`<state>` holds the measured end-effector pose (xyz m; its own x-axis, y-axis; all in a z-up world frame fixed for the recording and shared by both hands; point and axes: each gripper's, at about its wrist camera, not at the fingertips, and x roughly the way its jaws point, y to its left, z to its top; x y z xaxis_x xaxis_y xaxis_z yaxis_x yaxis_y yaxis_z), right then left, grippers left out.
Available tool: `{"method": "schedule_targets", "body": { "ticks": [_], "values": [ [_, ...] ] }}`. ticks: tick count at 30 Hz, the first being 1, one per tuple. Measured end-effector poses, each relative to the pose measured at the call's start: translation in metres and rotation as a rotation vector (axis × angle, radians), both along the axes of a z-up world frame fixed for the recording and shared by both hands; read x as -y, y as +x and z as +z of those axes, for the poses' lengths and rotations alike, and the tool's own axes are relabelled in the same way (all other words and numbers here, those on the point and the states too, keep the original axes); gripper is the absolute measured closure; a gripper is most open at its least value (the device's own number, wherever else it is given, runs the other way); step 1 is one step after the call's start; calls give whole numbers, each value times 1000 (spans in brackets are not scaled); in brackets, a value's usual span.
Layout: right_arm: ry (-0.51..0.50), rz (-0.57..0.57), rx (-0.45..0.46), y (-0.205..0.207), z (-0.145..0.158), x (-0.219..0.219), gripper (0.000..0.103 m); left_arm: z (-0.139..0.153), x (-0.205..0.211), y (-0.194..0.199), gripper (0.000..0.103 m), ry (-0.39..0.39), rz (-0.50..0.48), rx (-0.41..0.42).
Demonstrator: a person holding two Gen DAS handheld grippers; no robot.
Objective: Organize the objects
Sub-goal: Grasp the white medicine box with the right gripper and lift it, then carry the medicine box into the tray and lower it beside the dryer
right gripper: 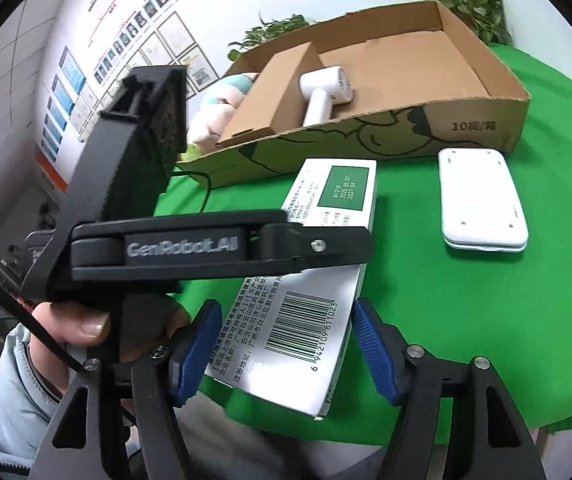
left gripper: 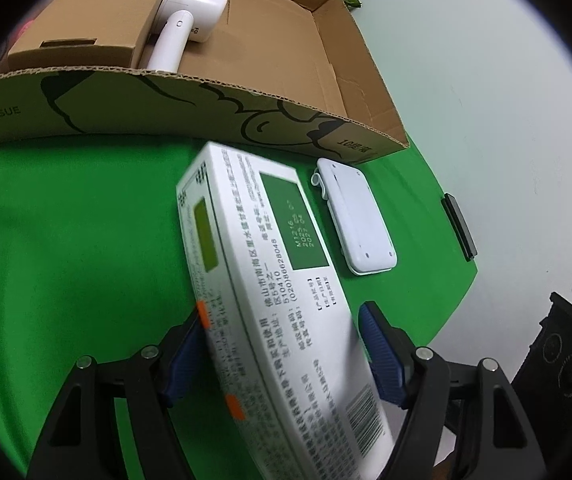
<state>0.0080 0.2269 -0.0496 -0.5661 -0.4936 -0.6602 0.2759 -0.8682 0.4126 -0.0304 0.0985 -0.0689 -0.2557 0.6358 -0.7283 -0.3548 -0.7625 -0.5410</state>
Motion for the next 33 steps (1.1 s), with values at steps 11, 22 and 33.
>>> {"method": "schedule_targets", "body": {
  "ticks": [11,22,33],
  "values": [
    [98,-36,-66,-7,20,8,74,33,7,5,37,10,26,-88],
    [166,-35,-142,-10,45,24,35,76,-2,1,38,50,-8,-174],
    [205,-42,-193,-42,64,29,38,106,-5,-34,38,46,-24,-213]
  ]
}}
